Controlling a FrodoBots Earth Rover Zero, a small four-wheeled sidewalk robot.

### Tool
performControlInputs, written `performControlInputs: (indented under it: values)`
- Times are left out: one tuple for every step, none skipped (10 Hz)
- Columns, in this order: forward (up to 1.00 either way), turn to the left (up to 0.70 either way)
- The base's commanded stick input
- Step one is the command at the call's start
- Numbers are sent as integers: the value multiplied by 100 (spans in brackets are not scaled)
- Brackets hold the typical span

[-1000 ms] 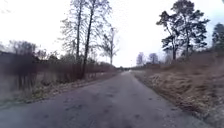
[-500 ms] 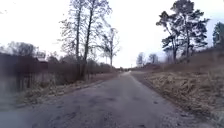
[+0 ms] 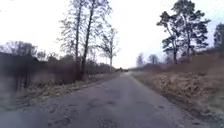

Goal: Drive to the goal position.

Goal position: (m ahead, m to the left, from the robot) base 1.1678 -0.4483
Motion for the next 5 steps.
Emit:
performControlInputs:
  values:
    - [50, 1]
    - [50, 1]
    - [50, 1]
    - [50, 1]
    - [50, 1]
